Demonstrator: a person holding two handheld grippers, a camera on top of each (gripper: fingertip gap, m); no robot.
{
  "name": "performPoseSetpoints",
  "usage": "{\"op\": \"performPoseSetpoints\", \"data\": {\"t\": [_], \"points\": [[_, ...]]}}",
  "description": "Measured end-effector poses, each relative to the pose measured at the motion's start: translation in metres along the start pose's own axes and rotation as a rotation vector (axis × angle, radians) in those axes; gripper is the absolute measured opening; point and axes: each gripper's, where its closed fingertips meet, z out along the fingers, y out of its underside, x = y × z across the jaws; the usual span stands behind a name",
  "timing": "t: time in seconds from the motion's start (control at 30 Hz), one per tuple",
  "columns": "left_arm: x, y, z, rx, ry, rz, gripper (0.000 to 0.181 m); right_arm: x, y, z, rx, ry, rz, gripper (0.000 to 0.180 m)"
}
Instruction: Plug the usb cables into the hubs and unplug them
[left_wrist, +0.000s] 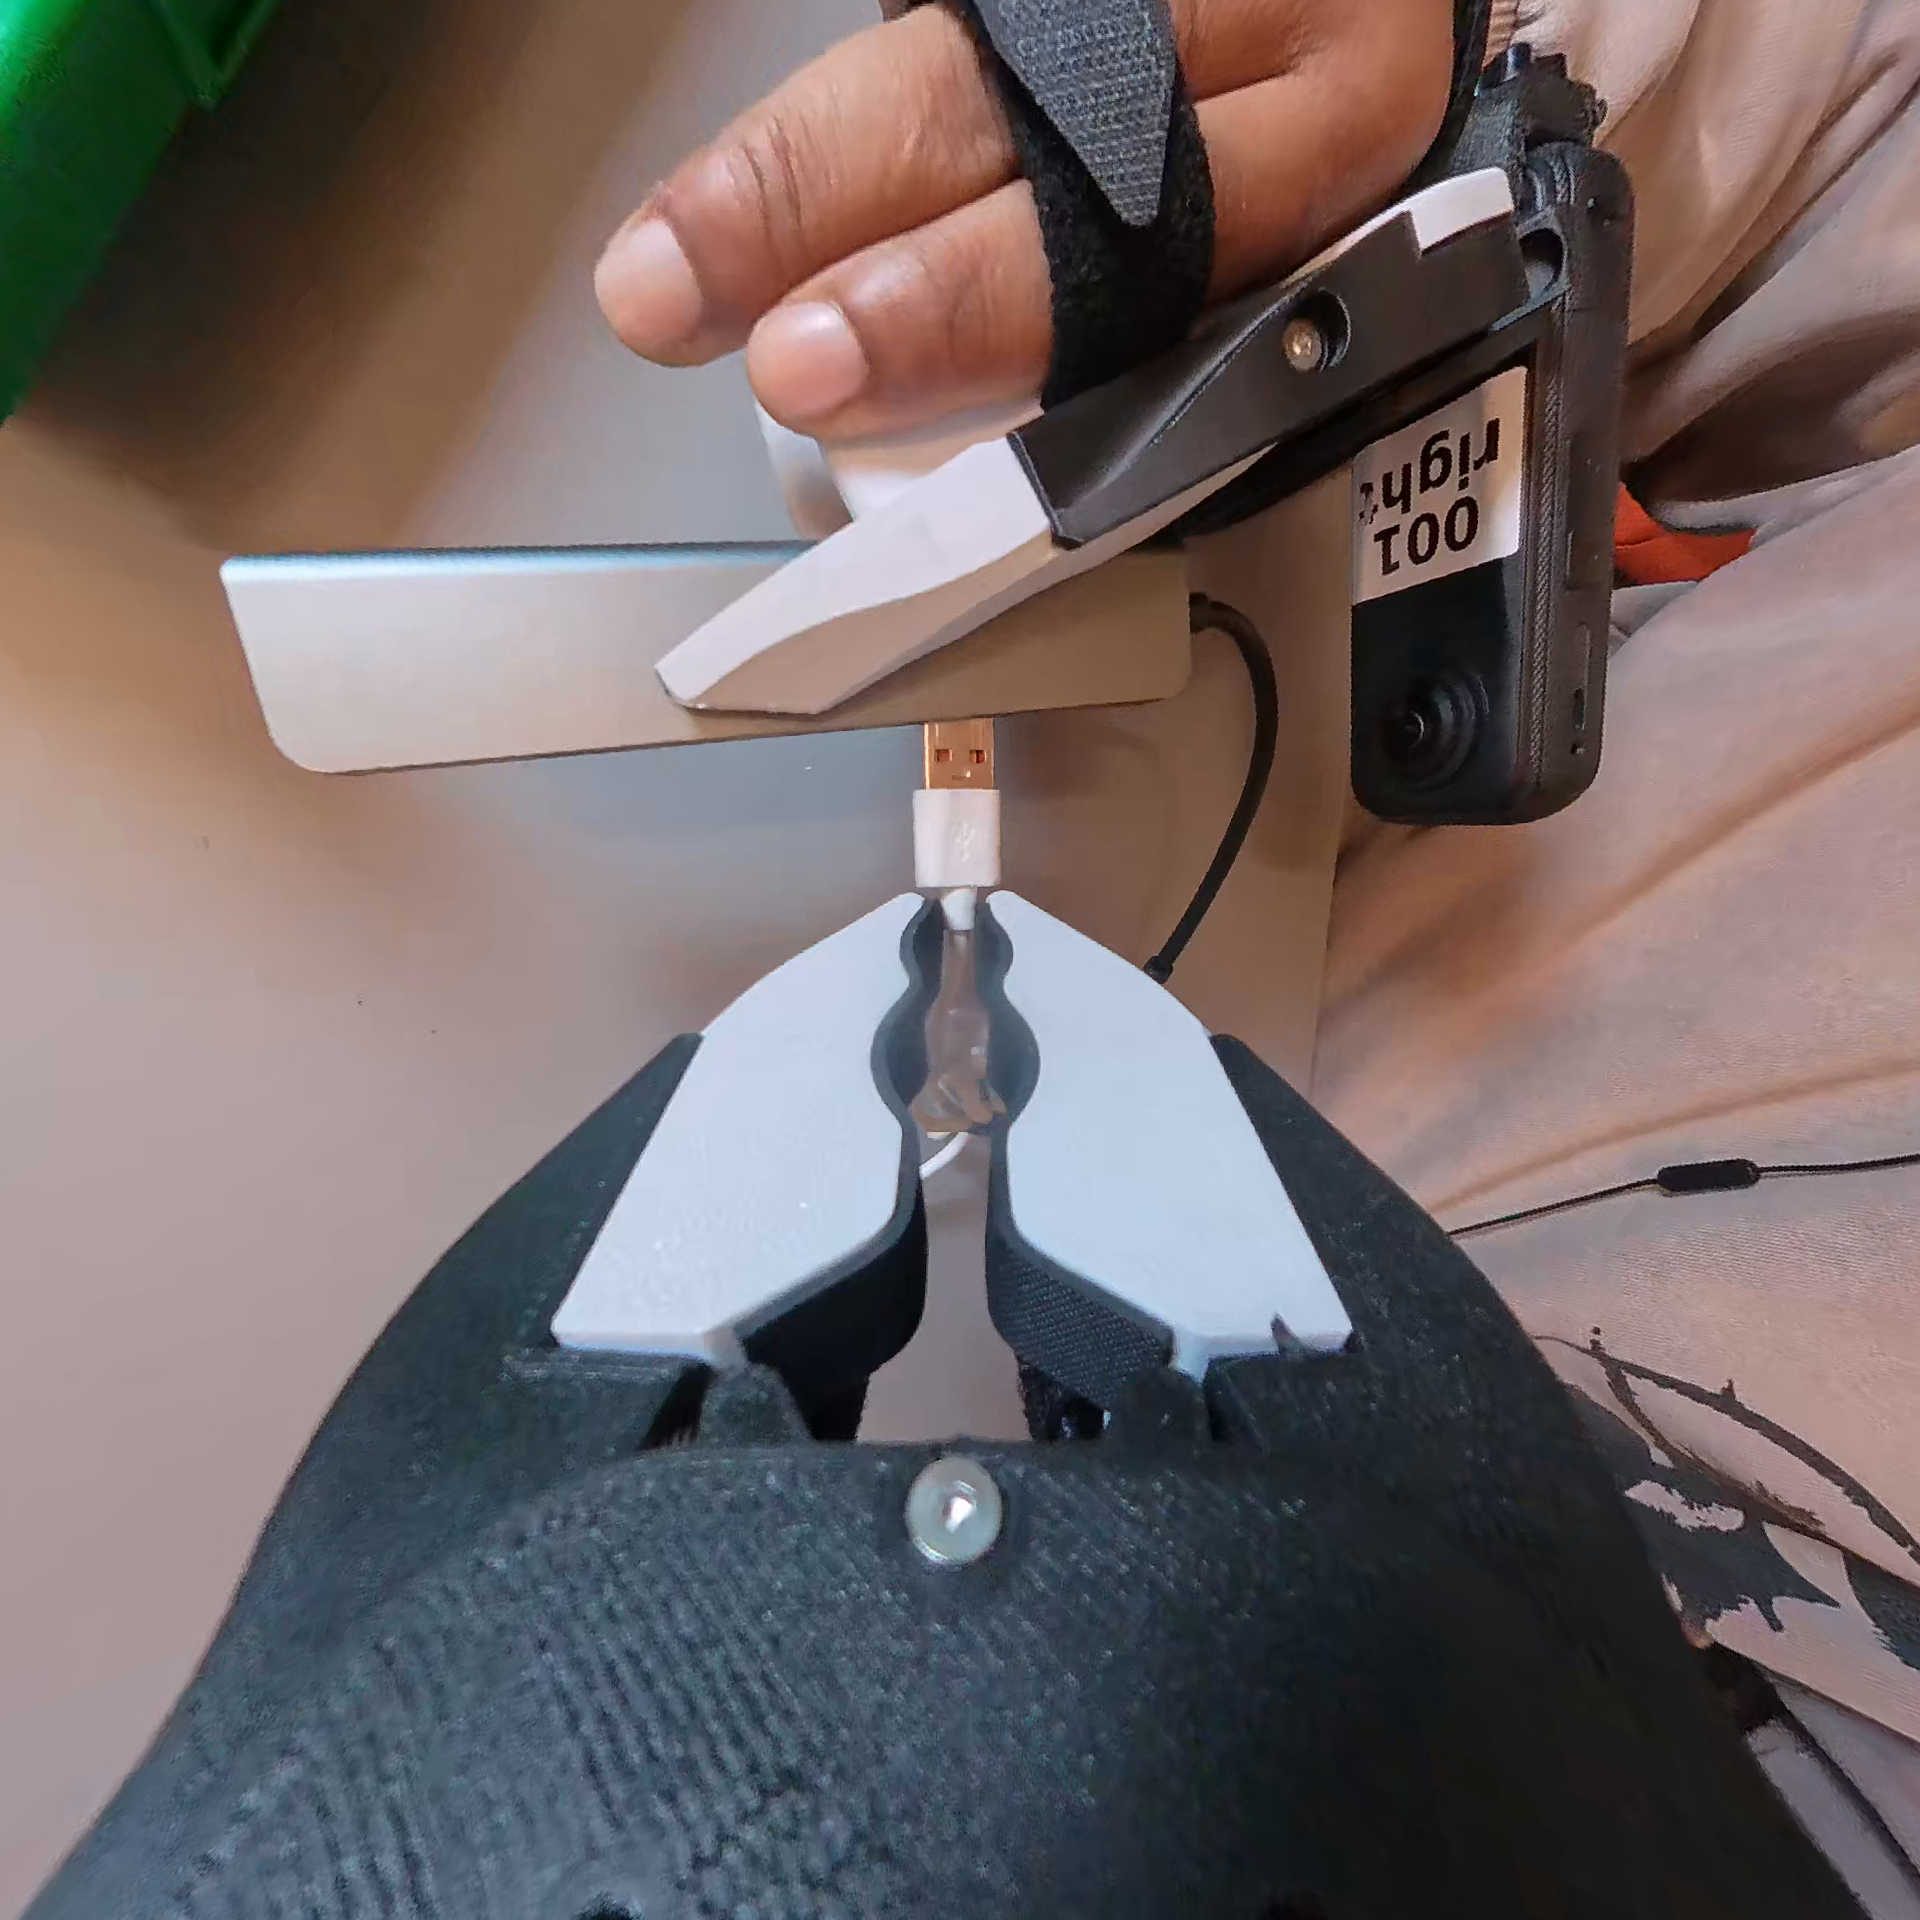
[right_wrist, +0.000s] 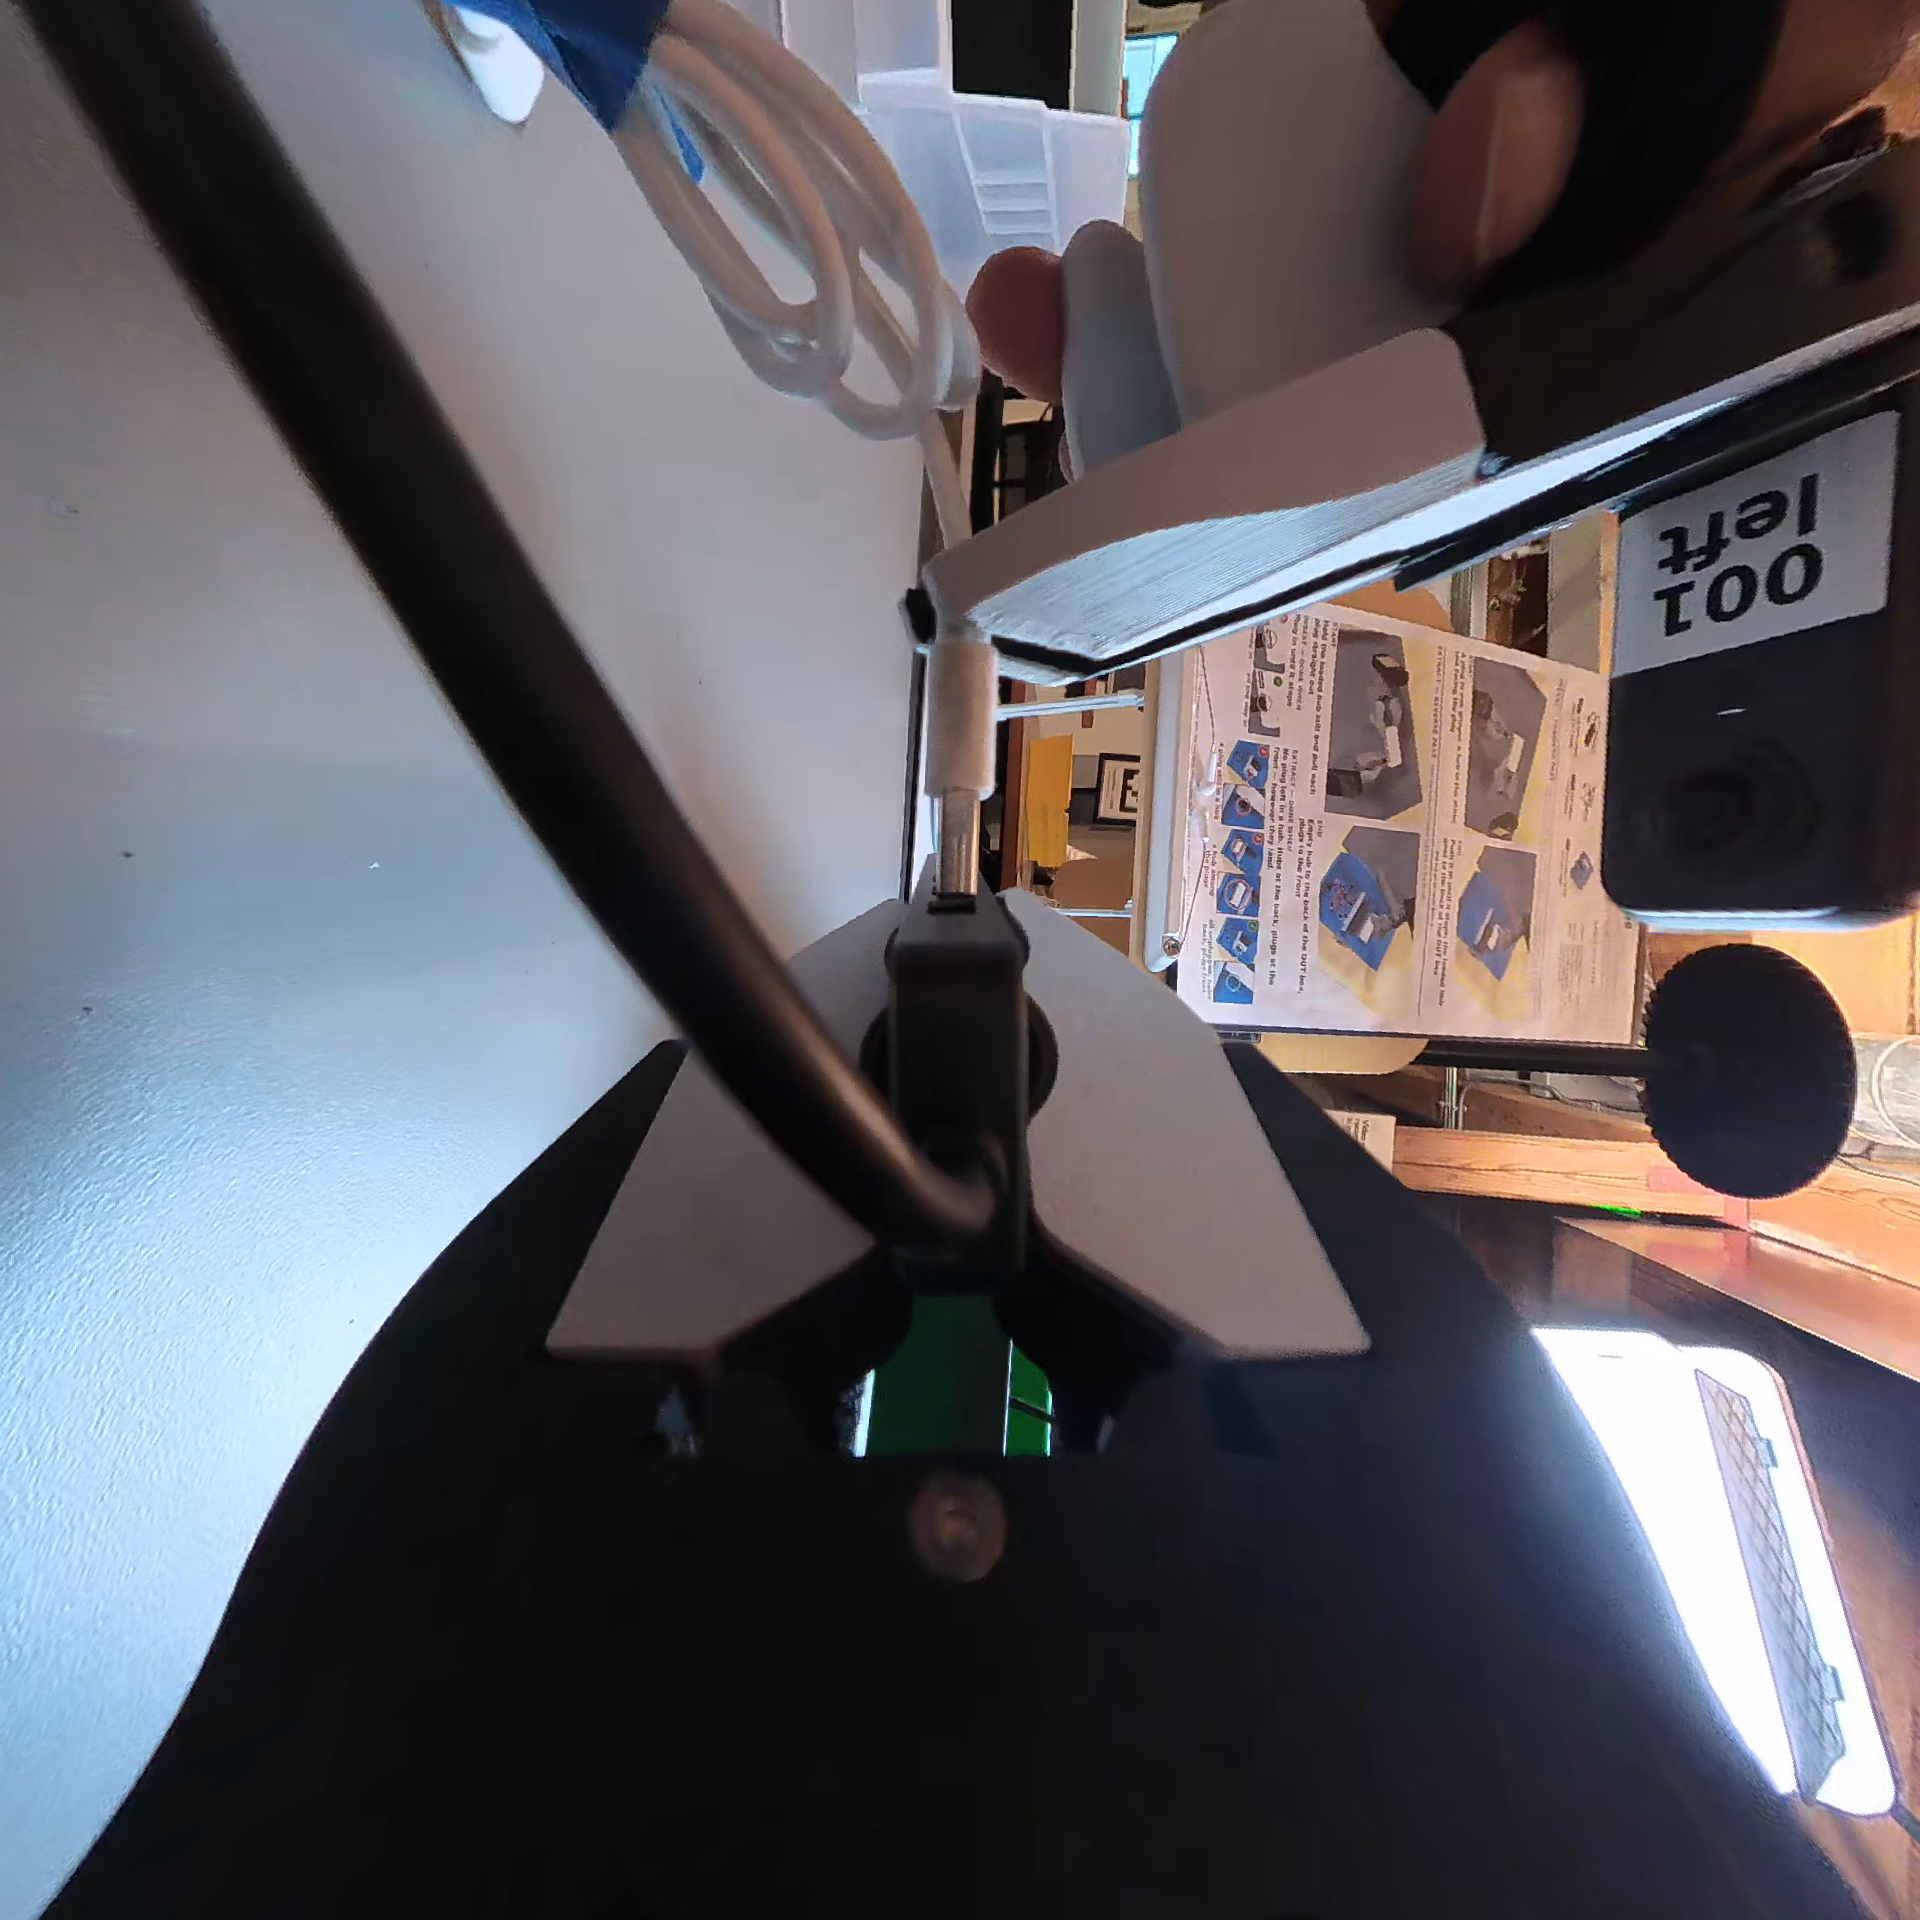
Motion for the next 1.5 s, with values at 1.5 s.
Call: {"op": "performPoseSetpoints", "data": {"t": [1.5], "points": [[0.004,-0.009,0.001,0.164,0.003,0.008,0.005,-0.009,-0.009,-0.004,-0.021,-0.064,0.133,0.010]]}}
